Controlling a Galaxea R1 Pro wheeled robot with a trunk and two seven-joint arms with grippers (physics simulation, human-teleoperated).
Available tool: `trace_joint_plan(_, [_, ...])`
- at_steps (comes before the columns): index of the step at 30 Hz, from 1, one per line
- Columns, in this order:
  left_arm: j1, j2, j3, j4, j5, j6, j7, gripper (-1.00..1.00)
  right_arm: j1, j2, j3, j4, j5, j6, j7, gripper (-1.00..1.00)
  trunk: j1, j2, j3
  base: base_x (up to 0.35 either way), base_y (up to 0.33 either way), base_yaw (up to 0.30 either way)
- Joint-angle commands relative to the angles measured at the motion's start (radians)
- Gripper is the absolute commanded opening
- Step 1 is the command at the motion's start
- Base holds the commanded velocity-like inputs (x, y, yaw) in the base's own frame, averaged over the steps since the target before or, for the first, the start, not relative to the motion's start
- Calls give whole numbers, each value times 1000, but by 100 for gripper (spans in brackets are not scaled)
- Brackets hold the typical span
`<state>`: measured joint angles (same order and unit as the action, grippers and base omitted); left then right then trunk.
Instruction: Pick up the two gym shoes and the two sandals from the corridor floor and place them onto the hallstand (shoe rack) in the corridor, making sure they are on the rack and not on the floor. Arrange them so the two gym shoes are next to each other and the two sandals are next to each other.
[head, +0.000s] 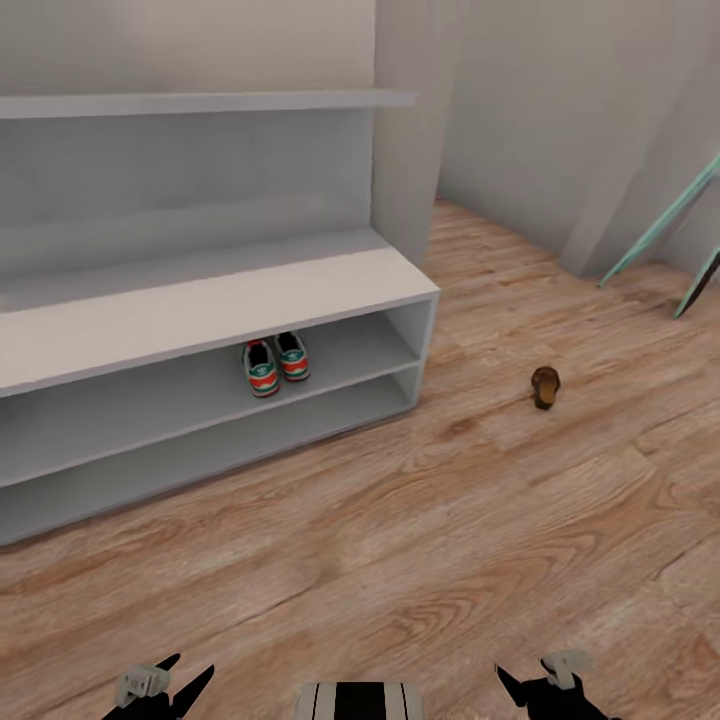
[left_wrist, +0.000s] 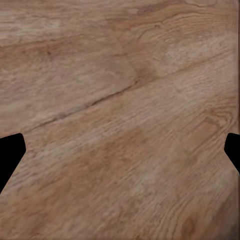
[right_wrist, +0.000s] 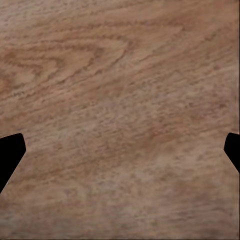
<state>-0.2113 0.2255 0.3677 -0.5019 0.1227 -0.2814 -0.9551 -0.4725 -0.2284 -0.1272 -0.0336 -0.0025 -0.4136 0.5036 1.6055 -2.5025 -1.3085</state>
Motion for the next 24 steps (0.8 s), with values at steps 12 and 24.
trace_joint_plan(12, [0,0,2,2,2,-4,-5,100,4,0,-8,1,-2,-1,7,100,-1,0,7,0,0,-300])
trace_joint_plan(24, [0,0,2,2,2,-4,-5,100,5,0,-8,1,-2,-1,7,100,-3,1,26,0,0,-300])
